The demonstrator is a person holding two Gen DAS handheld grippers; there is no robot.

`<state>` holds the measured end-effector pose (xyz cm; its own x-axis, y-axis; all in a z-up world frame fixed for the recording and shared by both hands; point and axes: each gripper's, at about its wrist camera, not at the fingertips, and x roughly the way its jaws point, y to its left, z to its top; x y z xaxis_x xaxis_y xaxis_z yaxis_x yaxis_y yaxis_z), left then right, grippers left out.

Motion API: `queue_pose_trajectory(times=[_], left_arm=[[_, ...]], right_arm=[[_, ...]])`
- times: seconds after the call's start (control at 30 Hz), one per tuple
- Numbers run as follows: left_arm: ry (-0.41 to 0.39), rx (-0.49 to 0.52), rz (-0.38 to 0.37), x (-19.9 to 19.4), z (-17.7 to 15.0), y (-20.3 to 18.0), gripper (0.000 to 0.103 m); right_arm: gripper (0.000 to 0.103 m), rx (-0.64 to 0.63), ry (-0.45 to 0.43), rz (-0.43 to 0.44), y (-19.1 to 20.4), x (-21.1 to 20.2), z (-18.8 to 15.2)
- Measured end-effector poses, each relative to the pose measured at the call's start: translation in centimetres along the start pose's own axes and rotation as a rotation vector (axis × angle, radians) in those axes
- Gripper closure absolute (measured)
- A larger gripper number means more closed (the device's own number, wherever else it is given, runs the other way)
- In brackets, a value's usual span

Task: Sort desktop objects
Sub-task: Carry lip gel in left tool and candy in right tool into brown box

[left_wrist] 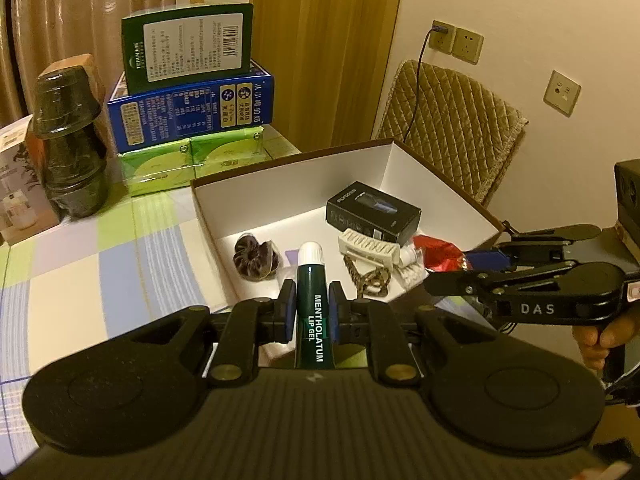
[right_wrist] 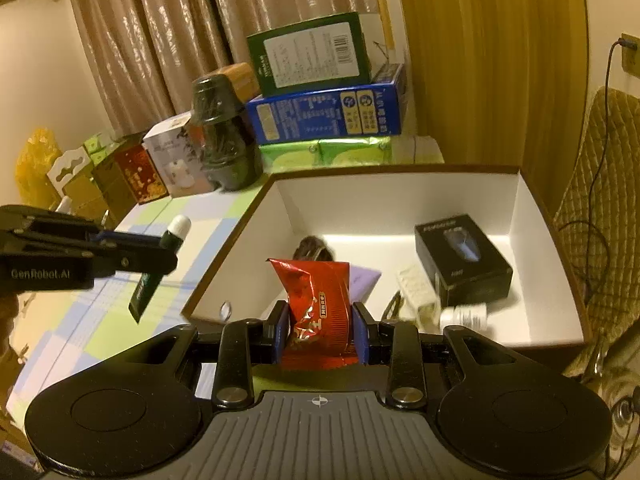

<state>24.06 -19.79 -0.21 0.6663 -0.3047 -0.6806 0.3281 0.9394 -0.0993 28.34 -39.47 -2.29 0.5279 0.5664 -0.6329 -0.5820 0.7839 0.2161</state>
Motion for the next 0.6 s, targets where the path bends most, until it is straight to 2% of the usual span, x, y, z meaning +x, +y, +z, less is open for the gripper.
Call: queue_pose_trajectory(times=[0.33, 0.6], left_arm=[[0.022, -0.007, 0.016, 5.1, 3.2, -0.1, 0.090], [0.079, -0.032, 0.025, 10.6, 5.4, 0.6, 0.090]], right_arm=[[0.073, 0.015, 0.042, -0.012, -2.7, 5.3, 2.8], [0.072, 0.019, 0.079, -0.023, -4.6, 9.2, 4.9]])
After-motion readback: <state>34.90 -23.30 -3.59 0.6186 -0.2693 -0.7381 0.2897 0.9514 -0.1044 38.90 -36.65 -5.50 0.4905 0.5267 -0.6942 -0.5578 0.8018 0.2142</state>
